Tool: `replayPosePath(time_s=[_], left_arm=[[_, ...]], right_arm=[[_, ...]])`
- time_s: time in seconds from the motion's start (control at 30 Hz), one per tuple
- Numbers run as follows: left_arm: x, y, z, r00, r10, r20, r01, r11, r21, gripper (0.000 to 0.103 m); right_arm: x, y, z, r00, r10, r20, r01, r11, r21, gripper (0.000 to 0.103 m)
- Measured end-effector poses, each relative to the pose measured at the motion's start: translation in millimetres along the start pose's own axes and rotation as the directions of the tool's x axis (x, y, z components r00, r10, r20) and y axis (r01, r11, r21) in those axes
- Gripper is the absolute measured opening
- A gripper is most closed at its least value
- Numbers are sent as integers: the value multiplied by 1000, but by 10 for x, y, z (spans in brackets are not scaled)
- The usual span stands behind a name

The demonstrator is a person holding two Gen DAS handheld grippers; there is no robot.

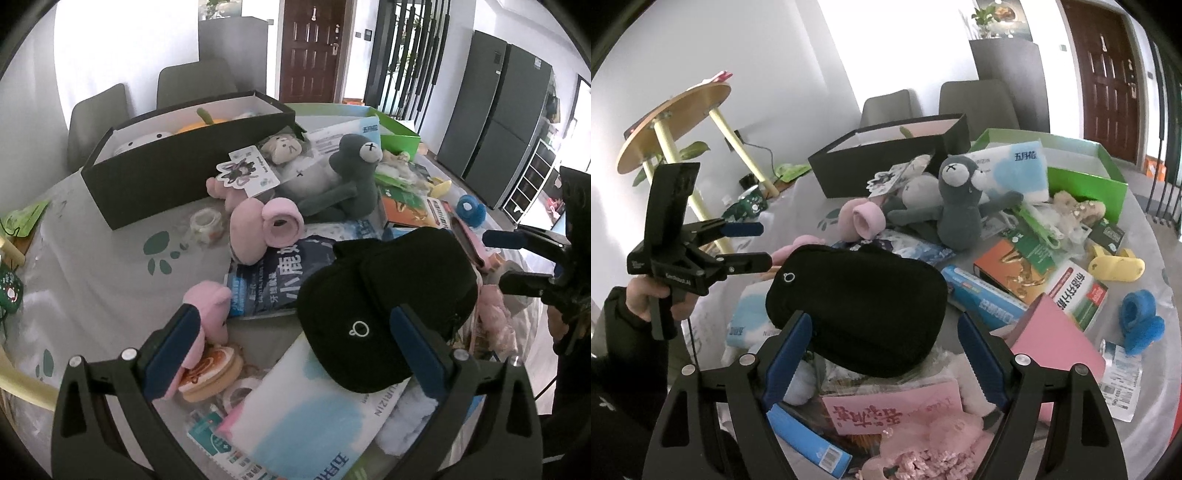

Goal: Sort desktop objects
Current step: 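Hold the black plush above the pile with the right tool, then carry the black plush with the right tool over the black box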

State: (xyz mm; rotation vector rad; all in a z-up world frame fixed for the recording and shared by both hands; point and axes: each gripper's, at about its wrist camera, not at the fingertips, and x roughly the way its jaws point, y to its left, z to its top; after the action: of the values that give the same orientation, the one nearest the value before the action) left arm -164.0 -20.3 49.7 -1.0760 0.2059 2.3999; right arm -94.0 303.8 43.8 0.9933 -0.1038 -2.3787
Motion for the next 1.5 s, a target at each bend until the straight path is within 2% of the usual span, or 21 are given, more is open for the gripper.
replayPosePath(time_s=[0.2,0.37,0.47,0.57,0.6,0.63,0.67,0.73,0.83,1.0,1.1,1.13,1.2,1.27,1.3,1.33,1.37,1.4,1.43,1.47,1.5], left_arm=[[32,30,-61,1000,17,-12,-18,999,-27,103],[35,9,-227,1000,3,-27,-5,997,-83,103],[108,-19,-302,998,64,-29,-67,992,-110,103],[123,-6,-314,993,118,28,-112,980,-162,103],[148,9,-302,991,130,39,-122,977,-175,103],[198,34,-290,990,139,33,-131,974,-185,103],[289,75,-275,990,142,10,-137,970,-200,103],[422,154,-272,992,124,-12,-123,963,-238,103],[499,275,-341,997,66,41,-49,946,-320,103],[436,282,-352,997,38,71,-12,943,-332,103],[389,231,-303,998,-51,31,58,950,-306,103],[424,207,-279,997,-80,-5,75,957,-282,103],[502,155,-234,989,-140,-44,125,961,-246,103],[585,162,-202,977,-205,-53,183,944,-275,101],[611,164,-176,971,-234,-43,212,931,-296,98],[614,149,-151,967,-254,-30,234,924,-302,84],[598,114,-121,965,-262,-19,245,924,-292,59],[578,85,-93,967,-253,-17,238,929,-282,46],[551,68,-57,974,-227,-22,213,939,-270,43],[498,67,-8,975,-221,-16,209,943,-260,38],[415,79,49,973,-232,6,226,940,-256,37]], right_arm=[[163,-72,39,999,6,-50,-4,999,46,83],[140,-74,52,999,11,-34,-9,999,46,83],[167,-65,96,997,-57,-46,58,998,19,83],[252,-131,116,990,-130,-61,132,991,26,84],[289,-157,115,988,-141,-63,143,989,32,87],[347,-194,115,986,-154,-70,157,987,38,98],[401,-232,112,982,-170,-84,174,984,48,103],[527,-328,107,978,-175,-109,185,979,82,103],[613,-333,95,978,-191,-80,196,979,62,103],[644,-284,29,977,-212,-18,212,977,33,103],[523,-319,61,992,-121,-43,124,990,67,103],[495,-351,54,997,-45,-68,52,994,92,103],[528,-396,35,989,83,-122,-67,990,125,103],[538,-362,41,991,73,-116,-60,992,107,103],[545,-357,54,991,88,-102,-75,990,119,99],[556,-340,67,990,104,-94,-92,988,126,93],[564,-304,79,991,91,-98,-79,990,116,90],[559,-274,94,992,68,-102,-58,993,101,76],[530,-264,127,995,39,-93,-30,995,96,49],[461,-270,178,997,10,-75,-2,995,101,43],[363,-268,263,999,9,-47,-4,995,104,42]])
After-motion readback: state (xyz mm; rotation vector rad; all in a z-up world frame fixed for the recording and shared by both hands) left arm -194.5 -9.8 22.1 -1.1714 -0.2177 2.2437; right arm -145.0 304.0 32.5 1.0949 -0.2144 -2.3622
